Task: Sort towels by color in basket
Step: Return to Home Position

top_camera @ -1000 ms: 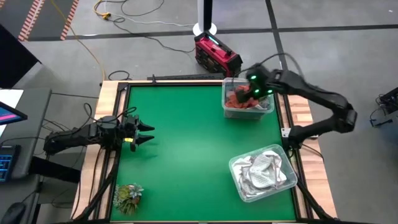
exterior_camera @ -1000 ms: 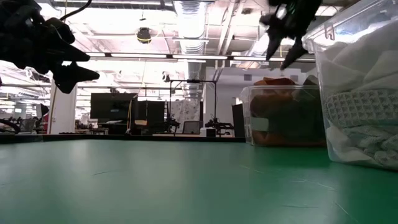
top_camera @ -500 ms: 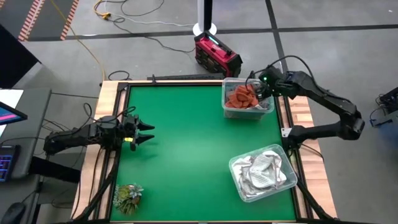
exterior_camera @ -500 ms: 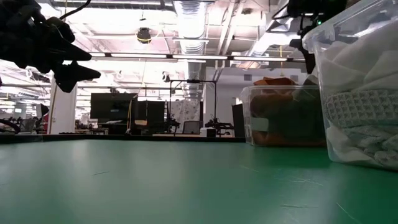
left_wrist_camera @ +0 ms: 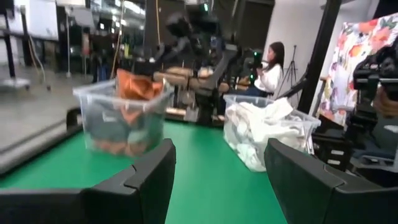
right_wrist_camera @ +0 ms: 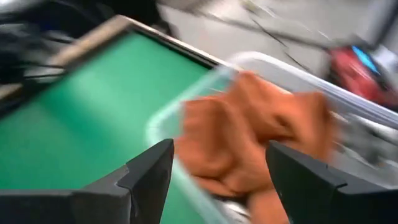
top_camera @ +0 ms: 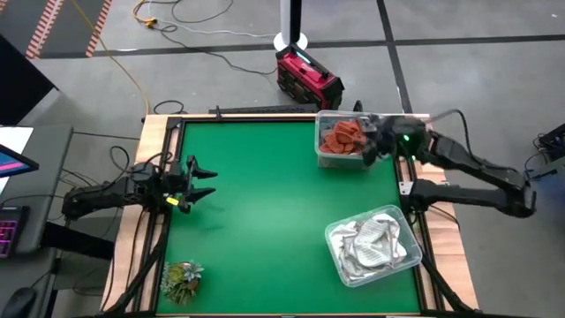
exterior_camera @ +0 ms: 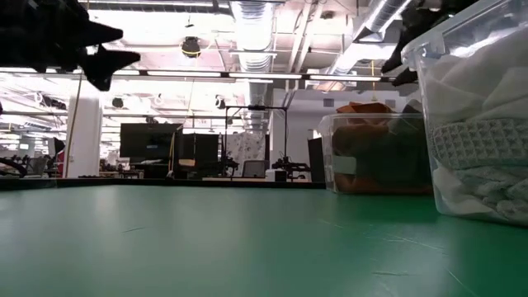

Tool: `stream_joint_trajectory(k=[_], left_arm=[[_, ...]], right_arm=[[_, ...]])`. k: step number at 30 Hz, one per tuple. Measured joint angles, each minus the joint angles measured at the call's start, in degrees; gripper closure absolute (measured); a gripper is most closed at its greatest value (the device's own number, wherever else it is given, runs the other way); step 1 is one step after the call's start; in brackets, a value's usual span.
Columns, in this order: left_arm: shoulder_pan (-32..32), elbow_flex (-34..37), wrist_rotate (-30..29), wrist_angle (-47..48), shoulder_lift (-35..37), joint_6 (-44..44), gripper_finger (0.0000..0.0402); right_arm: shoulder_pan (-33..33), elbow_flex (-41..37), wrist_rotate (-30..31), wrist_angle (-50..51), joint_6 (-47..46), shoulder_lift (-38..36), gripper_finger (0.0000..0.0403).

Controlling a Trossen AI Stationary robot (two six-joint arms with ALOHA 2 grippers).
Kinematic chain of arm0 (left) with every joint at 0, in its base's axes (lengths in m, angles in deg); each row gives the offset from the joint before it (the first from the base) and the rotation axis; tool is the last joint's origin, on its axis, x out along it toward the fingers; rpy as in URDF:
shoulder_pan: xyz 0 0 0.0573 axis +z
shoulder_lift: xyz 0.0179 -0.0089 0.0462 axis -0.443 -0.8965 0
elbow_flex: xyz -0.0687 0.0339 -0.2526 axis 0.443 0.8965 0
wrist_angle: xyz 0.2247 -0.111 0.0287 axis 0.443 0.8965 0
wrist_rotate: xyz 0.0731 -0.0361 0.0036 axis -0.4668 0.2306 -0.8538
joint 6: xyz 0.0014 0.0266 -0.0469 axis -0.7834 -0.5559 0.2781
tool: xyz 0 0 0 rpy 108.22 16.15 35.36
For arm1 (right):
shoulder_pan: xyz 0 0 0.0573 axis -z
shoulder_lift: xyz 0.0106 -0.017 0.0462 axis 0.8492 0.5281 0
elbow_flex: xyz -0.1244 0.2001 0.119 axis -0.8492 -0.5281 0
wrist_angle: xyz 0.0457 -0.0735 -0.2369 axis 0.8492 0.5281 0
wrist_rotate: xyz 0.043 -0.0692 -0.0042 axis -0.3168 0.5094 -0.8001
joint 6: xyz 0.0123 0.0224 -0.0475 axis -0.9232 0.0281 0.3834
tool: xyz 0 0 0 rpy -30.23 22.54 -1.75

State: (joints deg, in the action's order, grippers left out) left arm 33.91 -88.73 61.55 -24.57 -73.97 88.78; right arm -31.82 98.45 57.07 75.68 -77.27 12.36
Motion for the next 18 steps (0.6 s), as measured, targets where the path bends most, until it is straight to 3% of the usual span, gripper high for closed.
stream_joint_trajectory(k=[6,10,15,18], left_arm=[[0.00,0.00,-0.05,-0.37,0.00,-1.86,0.0166],[-1.06,0.26,0.09,-0.54,0.00,-8.14,0.0166],[-2.59,0.28,-10.50,-0.28,0.00,-12.06,0.0166],[-3.16,0.31,-12.58,-0.35,0.01,-13.34,0.0166]], right_arm=[[-4.80,-16.34,-2.98,-19.59,7.44,-13.02,0.0117],[-4.83,-26.31,-5.03,-27.19,8.11,-18.98,0.0117],[-4.74,-34.07,-6.10,-31.81,7.93,-24.77,0.0127],[-4.76,-36.46,-6.53,-32.45,8.65,-28.42,0.0140]])
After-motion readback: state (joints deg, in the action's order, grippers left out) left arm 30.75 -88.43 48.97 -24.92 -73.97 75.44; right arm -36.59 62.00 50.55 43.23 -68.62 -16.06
